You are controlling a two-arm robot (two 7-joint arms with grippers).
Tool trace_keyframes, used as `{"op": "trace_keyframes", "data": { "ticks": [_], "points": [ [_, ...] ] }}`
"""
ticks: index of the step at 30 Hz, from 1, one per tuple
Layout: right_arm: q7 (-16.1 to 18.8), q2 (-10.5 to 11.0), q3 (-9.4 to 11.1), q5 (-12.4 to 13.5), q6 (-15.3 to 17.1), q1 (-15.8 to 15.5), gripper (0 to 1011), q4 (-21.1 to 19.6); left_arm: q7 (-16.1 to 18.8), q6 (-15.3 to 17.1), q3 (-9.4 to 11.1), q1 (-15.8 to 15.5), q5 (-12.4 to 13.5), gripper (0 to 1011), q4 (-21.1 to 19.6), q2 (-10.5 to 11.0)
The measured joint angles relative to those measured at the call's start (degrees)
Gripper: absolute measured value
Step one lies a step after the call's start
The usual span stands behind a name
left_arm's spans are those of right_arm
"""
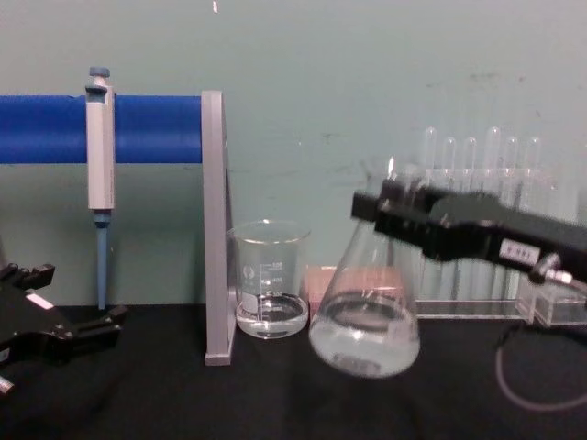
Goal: Grasp the erlenmeyer flask with one hand, shake it three times, then place it back.
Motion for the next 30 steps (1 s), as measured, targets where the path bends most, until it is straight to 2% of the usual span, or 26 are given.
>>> {"op": "trace_keyframes", "data": {
  "ticks": [6,13,21,30],
  "points": [
    [-7.07,0.21,3.06,-2.15,1.3,-2.41,450,-5.91,0.0,0.0,0.0,0.0,0.0,1001,0.0,0.0],
    [-12.36,-0.44,5.47,-4.69,2.29,-4.77,450,-9.9,0.0,0.0,0.0,0.0,0.0,1001,0.0,0.0],
    [-16.1,-1.5,7.47,-7.43,3.29,-6.92,449,-12.3,0.0,0.0,0.0,0.0,0.0,1001,0.0,0.0],
    [-15.83,-2.7,7.95,-8.7,3.79,-7.71,449,-12.85,0.0,0.0,0.0,0.0,0.0,1001,0.0,0.0]
  ]
}}
